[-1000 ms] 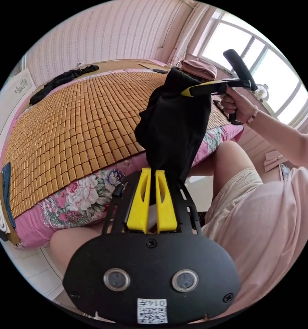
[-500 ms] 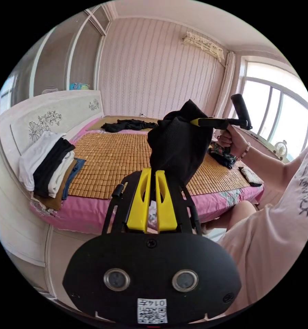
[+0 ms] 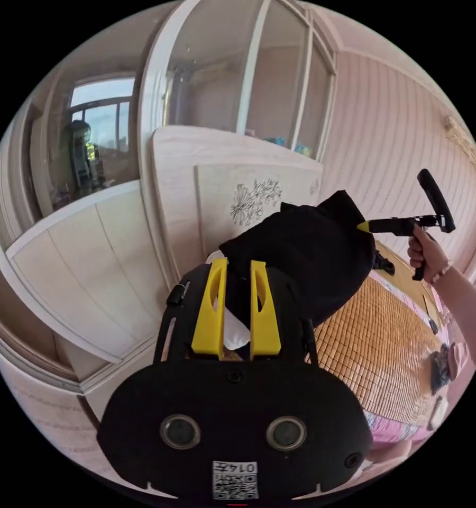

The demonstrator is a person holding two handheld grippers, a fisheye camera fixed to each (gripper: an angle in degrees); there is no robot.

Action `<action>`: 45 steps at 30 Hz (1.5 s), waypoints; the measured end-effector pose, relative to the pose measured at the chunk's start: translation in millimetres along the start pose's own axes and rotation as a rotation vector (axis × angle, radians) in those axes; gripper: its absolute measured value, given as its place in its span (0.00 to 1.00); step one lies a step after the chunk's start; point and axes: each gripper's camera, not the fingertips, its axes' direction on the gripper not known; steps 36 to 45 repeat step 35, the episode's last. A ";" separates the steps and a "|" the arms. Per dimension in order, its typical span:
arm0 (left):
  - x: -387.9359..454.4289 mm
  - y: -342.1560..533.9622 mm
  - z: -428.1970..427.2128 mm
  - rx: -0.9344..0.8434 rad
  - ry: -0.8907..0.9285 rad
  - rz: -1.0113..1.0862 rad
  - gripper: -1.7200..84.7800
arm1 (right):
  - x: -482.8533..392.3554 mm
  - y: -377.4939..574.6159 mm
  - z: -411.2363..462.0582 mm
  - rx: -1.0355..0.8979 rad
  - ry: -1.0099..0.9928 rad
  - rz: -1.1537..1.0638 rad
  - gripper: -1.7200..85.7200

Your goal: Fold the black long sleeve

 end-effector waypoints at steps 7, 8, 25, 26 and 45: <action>20.3 105.0 5.2 0.091 0.005 0.152 0.10 | 29.2 90.6 88.8 -0.011 -0.024 -0.065 0.17; 37.6 137.6 -3.3 0.109 0.040 0.208 0.10 | 45.1 134.7 96.7 -0.005 -0.058 -0.031 0.17; 481.0 397.9 -97.2 -0.023 0.752 0.914 0.10 | 48.8 849.8 2.0 0.191 0.408 1.121 0.16; 520.7 408.5 -108.8 -0.013 0.801 0.968 0.11 | 37.2 879.3 2.3 0.231 0.456 1.168 0.16; 795.6 538.6 -171.6 -0.079 1.061 1.344 0.13 | 8.6 1038.0 62.3 0.302 0.671 1.346 0.17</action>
